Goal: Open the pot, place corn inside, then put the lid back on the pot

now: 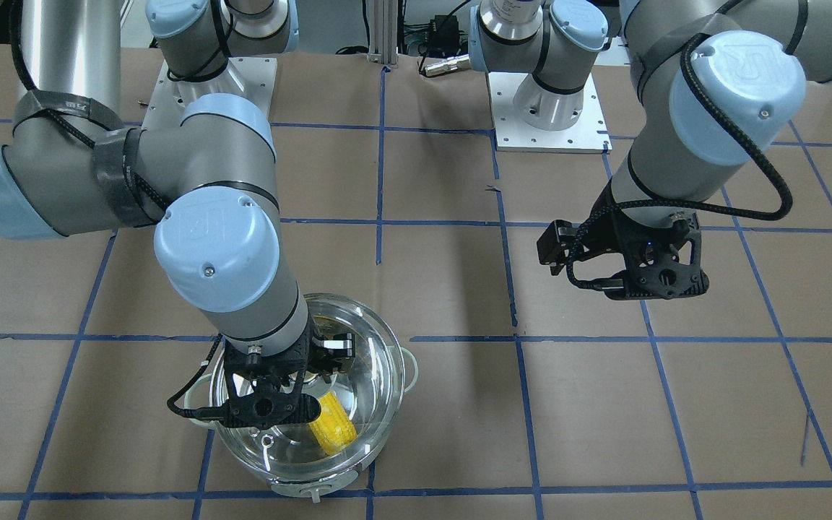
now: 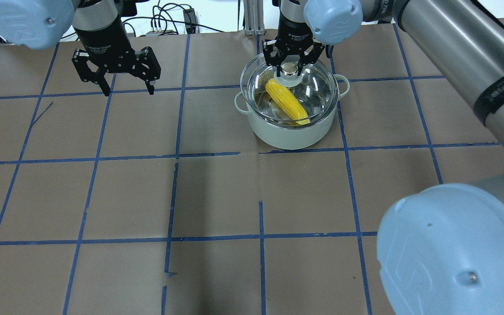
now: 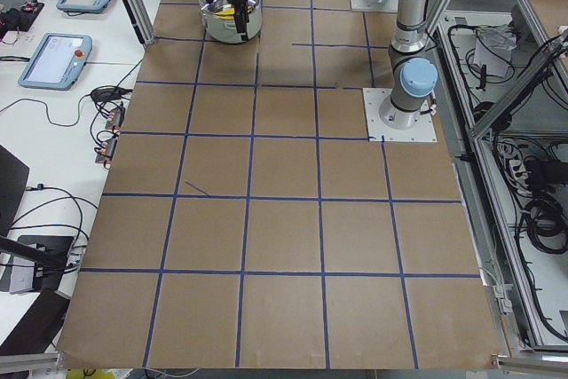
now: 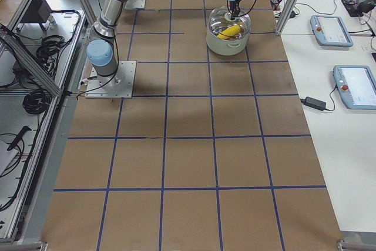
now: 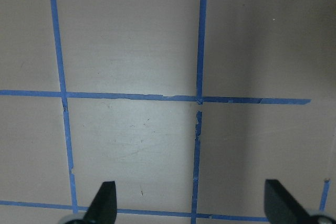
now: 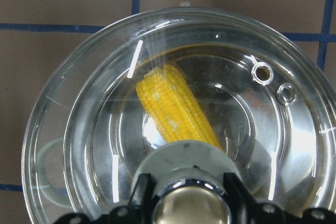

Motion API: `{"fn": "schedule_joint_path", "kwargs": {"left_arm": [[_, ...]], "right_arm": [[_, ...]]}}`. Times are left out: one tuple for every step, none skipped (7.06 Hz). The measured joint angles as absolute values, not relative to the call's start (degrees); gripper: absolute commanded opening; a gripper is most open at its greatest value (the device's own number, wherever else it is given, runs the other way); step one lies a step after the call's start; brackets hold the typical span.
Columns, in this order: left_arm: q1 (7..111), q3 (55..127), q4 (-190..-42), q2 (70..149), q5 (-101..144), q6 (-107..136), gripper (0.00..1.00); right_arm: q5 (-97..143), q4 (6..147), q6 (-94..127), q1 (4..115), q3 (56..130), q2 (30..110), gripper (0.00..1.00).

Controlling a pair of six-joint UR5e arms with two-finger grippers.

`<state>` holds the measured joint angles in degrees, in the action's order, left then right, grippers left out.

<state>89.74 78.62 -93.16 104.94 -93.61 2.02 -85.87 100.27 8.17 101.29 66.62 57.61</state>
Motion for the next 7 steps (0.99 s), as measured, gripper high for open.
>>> {"fn": "schedule_joint_path", "kwargs": {"left_arm": [[89.71,78.64,-93.16,104.93,-93.60,2.02,1.00],[89.72,78.64,-93.16,104.90,-93.58,2.02,1.00],[89.72,78.61,-93.16,104.88,-93.55,2.02,1.00],[89.73,78.59,-93.17,104.89,-93.53,2.02,1.00],[89.73,78.58,-93.16,104.89,-93.54,2.02,1.00],[89.73,78.58,-93.16,104.91,-93.58,2.02,1.00],[89.74,78.57,-93.16,104.93,-93.59,2.02,1.00]], "right_arm": [[-85.87,100.28,7.95,101.06,66.81,57.58,0.07],[-85.87,100.28,7.71,100.94,66.98,57.57,0.07],[-85.87,100.28,7.52,100.87,67.08,57.54,0.07],[-85.87,100.28,7.28,100.81,67.11,57.48,0.07],[-85.87,100.28,6.95,100.73,67.14,57.44,0.07],[-85.87,100.28,6.76,100.63,67.14,57.41,0.07],[-85.87,100.28,6.54,100.51,67.18,57.40,0.07]]}}
